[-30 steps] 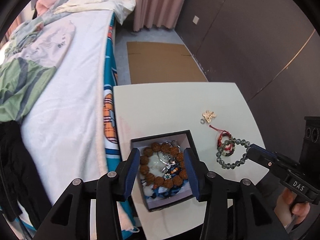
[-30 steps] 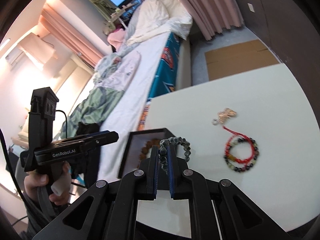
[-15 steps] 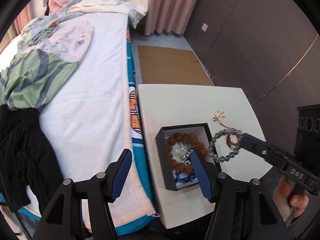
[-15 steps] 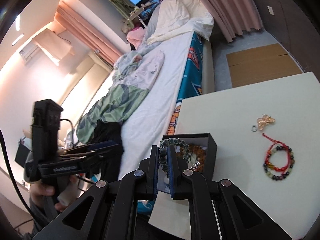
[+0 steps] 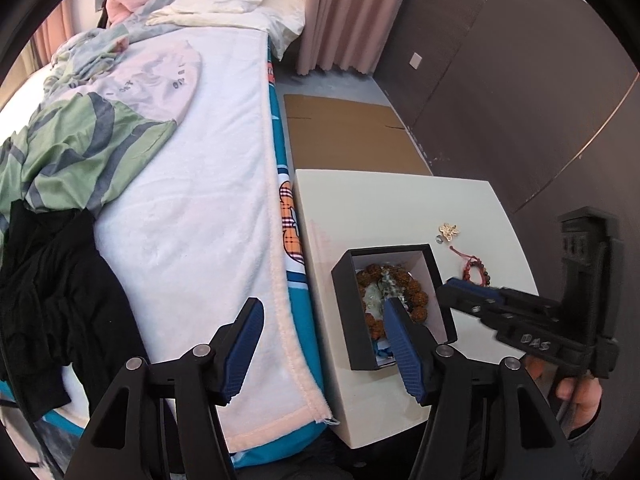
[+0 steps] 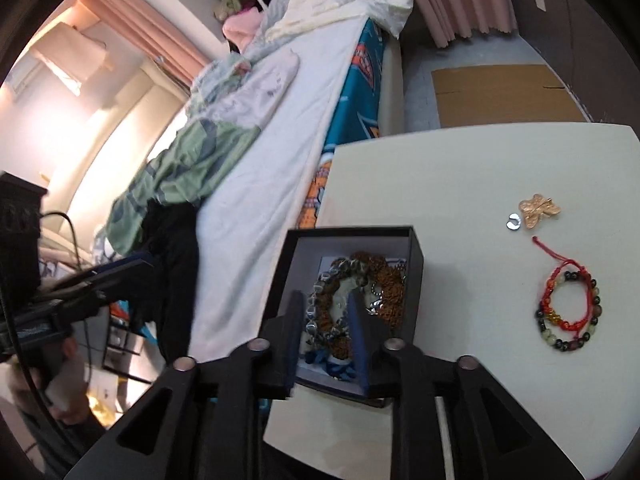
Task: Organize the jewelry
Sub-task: 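Lower the grey-blue bead bracelet into the black box and open the right gripper, then grasp the red-string bracelet with the left gripper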
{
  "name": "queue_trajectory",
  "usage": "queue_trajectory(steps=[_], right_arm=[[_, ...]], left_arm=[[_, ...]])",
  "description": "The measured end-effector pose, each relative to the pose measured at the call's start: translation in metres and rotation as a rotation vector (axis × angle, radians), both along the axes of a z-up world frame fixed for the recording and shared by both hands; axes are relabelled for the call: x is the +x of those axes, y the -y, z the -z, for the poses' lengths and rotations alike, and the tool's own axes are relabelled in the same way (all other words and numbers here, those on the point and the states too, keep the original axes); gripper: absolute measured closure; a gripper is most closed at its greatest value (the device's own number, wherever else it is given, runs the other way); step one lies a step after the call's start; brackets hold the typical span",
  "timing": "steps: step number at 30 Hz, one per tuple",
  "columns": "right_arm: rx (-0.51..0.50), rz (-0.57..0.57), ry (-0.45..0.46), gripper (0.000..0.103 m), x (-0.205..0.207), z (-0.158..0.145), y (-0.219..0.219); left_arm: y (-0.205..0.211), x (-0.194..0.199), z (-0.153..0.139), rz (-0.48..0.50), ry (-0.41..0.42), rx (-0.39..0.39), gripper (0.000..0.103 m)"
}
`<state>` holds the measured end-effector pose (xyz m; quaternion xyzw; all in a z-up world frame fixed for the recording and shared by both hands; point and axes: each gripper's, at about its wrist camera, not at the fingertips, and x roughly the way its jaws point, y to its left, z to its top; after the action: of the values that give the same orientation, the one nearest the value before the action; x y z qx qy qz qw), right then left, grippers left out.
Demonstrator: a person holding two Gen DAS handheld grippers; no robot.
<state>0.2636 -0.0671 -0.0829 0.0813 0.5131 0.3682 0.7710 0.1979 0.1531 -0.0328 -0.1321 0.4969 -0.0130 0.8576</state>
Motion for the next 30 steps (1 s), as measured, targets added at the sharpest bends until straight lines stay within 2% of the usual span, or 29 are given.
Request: queue_trajectory(steps=[10,12,13,14,30], right_arm=[[0.007,0.068,0.023,0.074,0.005,-0.014,0.047],[0.005,0.083,0.027,0.063,0.006,-0.017,0.058],[0.007,0.097,0.032,0.051,0.006,-0.019,0.066],[0.009,0.108,0.036,0.045,0.007,-0.02,0.071],[-0.007,0.261,-0.047,0.045,0.018,-0.008,0.168]], left_arm=[[0.027,0.01,0.002,0.053,-0.005,0.001,0.04],[0.038,0.014,0.002,0.074,-0.005,0.003,0.04],[0.043,0.016,0.002,0.083,-0.006,0.003,0.04],[0.05,0.019,0.001,0.097,-0.007,0.003,0.04],[0.15,0.062,0.013,0.264,-0.039,0.016,0.04]])
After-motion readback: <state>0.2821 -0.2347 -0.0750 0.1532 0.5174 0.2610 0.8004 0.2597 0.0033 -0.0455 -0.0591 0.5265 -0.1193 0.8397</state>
